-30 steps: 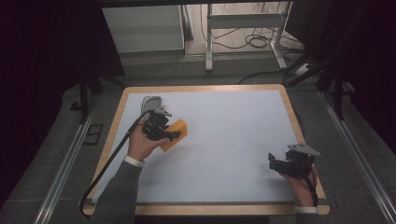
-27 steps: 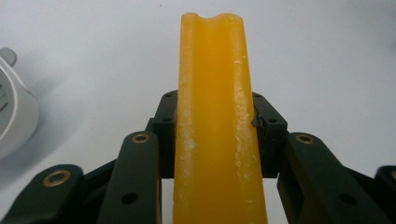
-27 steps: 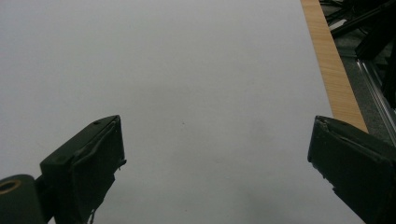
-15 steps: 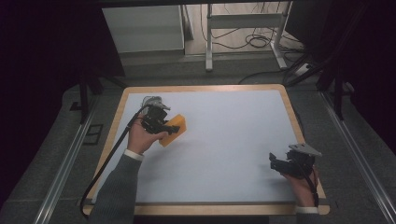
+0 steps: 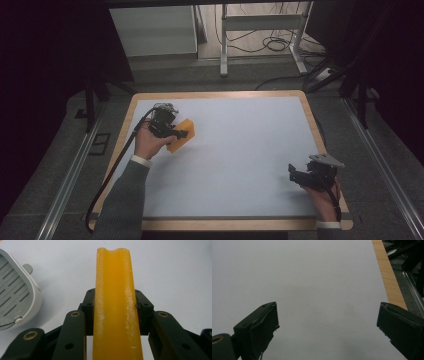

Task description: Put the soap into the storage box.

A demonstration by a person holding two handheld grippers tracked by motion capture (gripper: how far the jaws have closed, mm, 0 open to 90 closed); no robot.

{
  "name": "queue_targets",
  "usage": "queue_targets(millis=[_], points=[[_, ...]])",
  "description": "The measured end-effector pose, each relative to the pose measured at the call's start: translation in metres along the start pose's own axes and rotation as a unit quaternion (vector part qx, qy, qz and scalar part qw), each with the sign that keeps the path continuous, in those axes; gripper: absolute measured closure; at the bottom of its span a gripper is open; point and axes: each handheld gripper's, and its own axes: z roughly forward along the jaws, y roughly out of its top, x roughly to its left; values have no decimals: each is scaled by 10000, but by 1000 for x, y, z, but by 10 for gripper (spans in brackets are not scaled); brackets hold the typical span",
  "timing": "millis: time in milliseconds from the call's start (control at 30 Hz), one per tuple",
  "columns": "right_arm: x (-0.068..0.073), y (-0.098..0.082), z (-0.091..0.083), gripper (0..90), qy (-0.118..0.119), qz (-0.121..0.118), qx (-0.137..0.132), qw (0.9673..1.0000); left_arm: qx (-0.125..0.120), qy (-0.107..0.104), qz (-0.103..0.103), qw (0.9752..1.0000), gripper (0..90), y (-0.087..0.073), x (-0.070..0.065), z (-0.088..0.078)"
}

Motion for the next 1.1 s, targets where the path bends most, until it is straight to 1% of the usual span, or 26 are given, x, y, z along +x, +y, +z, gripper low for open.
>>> queue_targets(millis=[67,133,400,533,567,667,767,900,1000,1100], points=[[0,0,0,37,-1,-1,2,10000,6,0,18,10000,614,1,1,0],[0,0,0,38,-5,1,1,10000,-44,3,-47,10000,614,2,3,-1],[0,0,1,38,-10,8,7,10000,-4,37,-69,10000,615,5,9,0],[0,0,0,38,-10,9,-4,10000,-49,43,-124,9999,615,10,12,-1],[0,0,0,37,-4,9,-5,10000,-23,61,-84,9999,615,10,13,-2],[-1,0,-1,37,-9,7,-25,10000,-64,47,-145,9999,615,12,16,-2],[-1,0,-1,37,-1,16,-32,10000,-45,78,-173,9998,614,13,20,-3],[-1,0,-1,37,3,13,-22,10000,-68,65,-195,9998,614,15,21,-5],[-1,0,-1,37,-4,-1,-30,10000,-143,85,-241,9996,615,16,24,-7],[-1,0,-1,37,-7,3,-21,10000,-159,105,-282,9994,615,16,27,-8]])
